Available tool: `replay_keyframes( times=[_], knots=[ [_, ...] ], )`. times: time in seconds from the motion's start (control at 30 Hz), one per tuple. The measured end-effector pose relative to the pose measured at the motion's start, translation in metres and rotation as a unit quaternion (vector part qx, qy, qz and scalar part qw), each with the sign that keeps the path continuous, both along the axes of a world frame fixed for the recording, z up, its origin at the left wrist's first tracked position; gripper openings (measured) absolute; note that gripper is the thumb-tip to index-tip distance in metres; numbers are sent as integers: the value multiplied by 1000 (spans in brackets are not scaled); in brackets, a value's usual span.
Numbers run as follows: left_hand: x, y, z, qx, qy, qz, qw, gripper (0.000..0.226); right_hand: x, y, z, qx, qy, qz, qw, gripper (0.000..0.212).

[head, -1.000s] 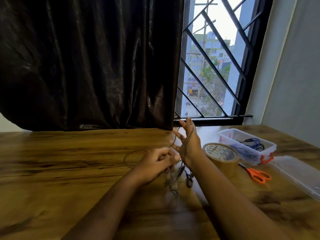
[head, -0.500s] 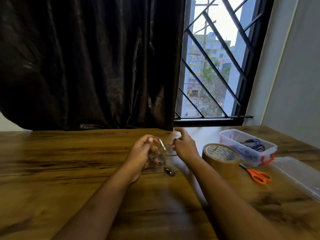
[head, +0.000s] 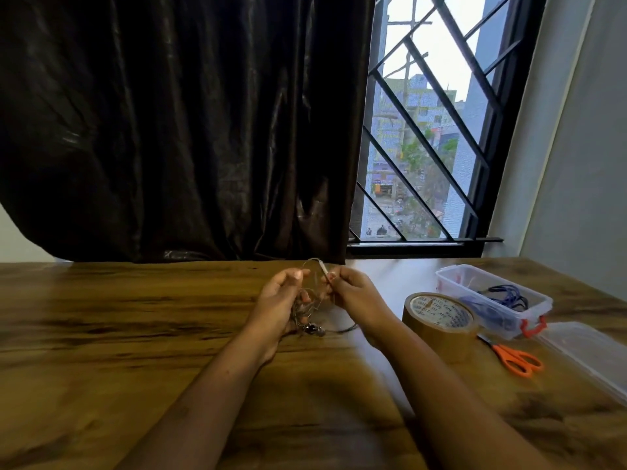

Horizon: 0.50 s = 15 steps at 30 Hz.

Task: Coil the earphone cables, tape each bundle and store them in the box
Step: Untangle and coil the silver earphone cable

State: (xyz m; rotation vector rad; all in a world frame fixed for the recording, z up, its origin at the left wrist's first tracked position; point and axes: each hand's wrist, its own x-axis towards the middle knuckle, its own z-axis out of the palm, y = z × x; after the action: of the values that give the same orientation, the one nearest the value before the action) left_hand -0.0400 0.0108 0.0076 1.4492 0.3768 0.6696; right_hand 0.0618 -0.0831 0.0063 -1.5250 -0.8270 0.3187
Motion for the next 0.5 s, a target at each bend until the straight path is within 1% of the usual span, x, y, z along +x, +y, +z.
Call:
replay_keyframes(
  times=[0.03, 0.07, 0.1, 0.13, 0.17, 0.23, 0.33, 0.37, 0.4, 0.43, 0.47, 0.5],
  knots=[
    [3, 2, -1, 33, -4, 28, 999, 18, -2, 1, 2, 42, 67, 16, 997, 23],
    [4, 4, -1, 60, -7, 63, 996, 15, -5, 2, 4, 89, 134, 31, 986, 24],
    [6, 6, -1, 78, -9, 99, 992, 14, -6, 1, 7, 132, 181, 40, 974, 25],
    [7, 8, -2, 81, -8, 127, 989, 13, -6, 1, 9, 161, 204, 37, 965, 25],
    [7, 9, -2, 74, -6, 147, 986, 14, -4, -1, 10, 170, 199, 28, 965, 26],
    [8, 11, -5, 27, -12, 152, 988, 17, -1, -3, 11, 155, 162, 5, 975, 26],
    [11, 12, -2, -111, -66, 106, 986, 23, -2, -6, 11, 127, 128, -5, 984, 25],
    [10, 11, 0, -146, -86, 95, 981, 23, -1, -8, 13, 113, 101, -6, 988, 22],
    [9, 12, 3, -159, -97, 93, 978, 23, 0, -11, 14, 90, 57, -8, 994, 18],
    [7, 14, 4, -142, -97, 98, 980, 23, 4, -14, 15, 55, -9, -15, 998, 13],
    [6, 18, 3, -84, -83, 114, 986, 22, 9, -18, 15, -5, -95, -38, 995, 12],
    [4, 24, 1, 10, -60, 140, 988, 22, 15, -20, 11, -90, -188, -79, 975, 14]
  ],
)
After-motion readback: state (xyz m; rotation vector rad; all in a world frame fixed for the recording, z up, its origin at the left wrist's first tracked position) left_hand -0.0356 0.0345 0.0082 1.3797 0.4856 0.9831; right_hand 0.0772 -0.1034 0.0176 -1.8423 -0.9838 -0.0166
